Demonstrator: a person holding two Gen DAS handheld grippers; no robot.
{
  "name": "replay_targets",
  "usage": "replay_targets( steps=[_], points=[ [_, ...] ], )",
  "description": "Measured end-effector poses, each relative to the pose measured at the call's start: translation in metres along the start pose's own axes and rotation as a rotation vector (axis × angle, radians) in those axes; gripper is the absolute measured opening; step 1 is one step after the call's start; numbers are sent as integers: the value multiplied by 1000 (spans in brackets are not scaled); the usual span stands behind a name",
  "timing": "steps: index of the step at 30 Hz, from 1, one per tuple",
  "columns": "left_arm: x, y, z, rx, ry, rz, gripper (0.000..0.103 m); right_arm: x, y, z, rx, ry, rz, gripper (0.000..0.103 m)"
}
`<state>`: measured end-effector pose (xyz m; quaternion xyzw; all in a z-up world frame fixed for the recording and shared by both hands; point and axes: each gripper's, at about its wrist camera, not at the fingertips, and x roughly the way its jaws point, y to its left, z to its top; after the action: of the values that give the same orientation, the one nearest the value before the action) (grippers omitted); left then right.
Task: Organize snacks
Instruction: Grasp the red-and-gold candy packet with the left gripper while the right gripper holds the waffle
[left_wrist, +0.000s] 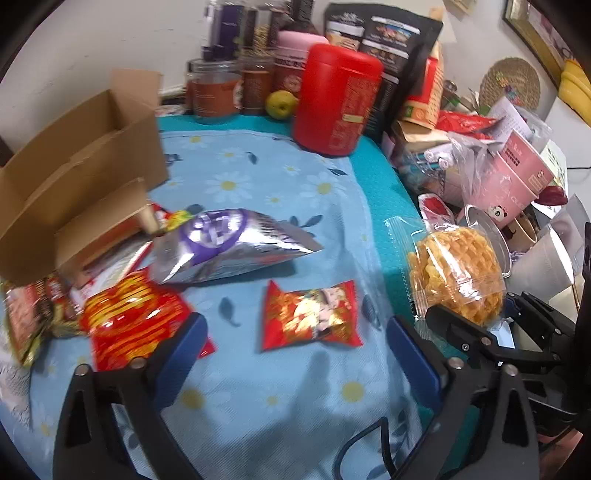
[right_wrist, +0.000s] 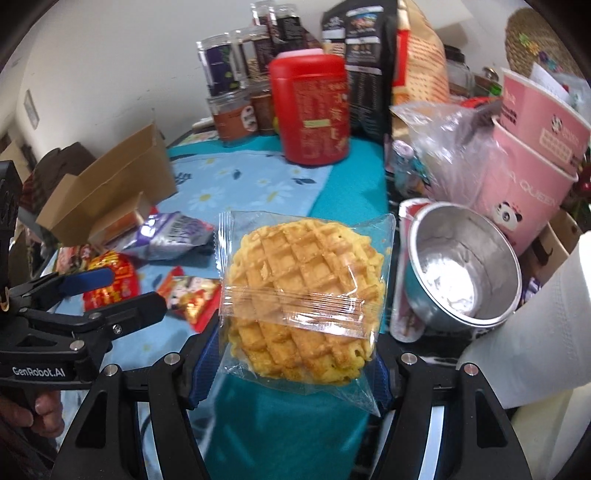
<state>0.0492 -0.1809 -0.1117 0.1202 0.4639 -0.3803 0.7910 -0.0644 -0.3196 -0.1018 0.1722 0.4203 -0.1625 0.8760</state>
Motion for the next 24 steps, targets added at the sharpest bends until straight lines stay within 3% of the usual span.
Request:
replay_targets(
  steps=[7, 11, 18, 24],
  points=[
    [32, -4, 4, 12, 84, -8, 85, 6, -12, 1, 26, 15, 13, 67],
    [44, -10, 4, 33, 120, -5, 69, 10, -12, 2, 29, 26, 12, 68],
    [44, -9, 4, 48, 104, -15, 54, 12, -13, 3, 35, 40, 17, 68],
    [33, -7, 1, 50, 91, -34, 52, 11, -10, 3, 30, 43, 32, 68]
  ],
)
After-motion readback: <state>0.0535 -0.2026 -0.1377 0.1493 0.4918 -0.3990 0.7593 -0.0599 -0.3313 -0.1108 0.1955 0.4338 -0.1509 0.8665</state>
